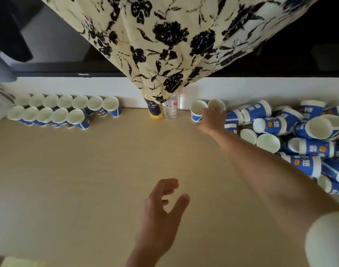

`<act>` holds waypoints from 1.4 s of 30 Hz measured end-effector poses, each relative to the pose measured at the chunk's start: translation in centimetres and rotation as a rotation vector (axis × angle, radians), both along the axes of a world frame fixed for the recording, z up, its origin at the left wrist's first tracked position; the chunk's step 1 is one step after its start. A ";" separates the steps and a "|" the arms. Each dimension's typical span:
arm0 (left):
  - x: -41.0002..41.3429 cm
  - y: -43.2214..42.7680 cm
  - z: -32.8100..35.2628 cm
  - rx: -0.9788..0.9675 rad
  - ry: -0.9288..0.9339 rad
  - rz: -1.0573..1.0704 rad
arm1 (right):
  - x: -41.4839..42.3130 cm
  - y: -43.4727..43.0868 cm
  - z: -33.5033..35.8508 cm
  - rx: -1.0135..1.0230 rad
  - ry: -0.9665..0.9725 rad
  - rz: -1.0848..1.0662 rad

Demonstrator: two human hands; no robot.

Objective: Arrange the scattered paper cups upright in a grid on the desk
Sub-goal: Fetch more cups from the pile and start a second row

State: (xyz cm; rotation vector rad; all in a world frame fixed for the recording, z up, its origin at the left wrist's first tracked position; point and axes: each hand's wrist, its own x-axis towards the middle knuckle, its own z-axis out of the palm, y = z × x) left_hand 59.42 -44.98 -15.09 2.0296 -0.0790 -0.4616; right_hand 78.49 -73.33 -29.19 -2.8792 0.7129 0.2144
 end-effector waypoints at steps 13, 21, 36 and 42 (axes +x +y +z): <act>1.2 2.1 0.9 0.210 -0.169 0.000 | -10.6 4.6 7.0 0.414 -0.405 0.239; 1.9 5.2 4.4 0.062 -0.167 -0.167 | -20.8 12.0 18.3 0.758 -0.337 0.478; -3.2 20.1 7.2 -0.617 0.136 -0.127 | -27.3 28.3 23.7 1.080 -0.663 0.305; -4.5 25.7 8.2 -0.651 0.079 -0.165 | -28.3 34.7 22.7 1.143 -0.699 0.188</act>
